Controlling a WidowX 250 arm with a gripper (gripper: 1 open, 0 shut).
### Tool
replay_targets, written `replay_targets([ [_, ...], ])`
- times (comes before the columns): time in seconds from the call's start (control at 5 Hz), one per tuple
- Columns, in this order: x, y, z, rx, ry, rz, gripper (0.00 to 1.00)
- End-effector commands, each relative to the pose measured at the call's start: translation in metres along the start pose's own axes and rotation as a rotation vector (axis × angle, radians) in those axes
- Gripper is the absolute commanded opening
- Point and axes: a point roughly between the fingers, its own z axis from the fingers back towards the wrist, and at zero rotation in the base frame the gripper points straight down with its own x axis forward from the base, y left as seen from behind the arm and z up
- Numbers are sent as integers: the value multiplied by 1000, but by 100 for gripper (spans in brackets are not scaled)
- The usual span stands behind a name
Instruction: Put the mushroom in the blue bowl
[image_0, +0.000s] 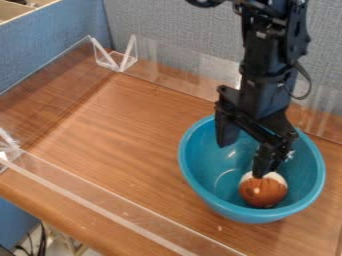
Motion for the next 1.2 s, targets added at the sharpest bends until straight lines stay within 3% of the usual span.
replay_targets([
  [0.0, 4, -3, 3, 5, -32, -12, 100],
  [0.8, 4, 0, -17, 5, -19, 1, 100],
  [1.0, 4, 1, -21, 7, -16, 2, 0],
])
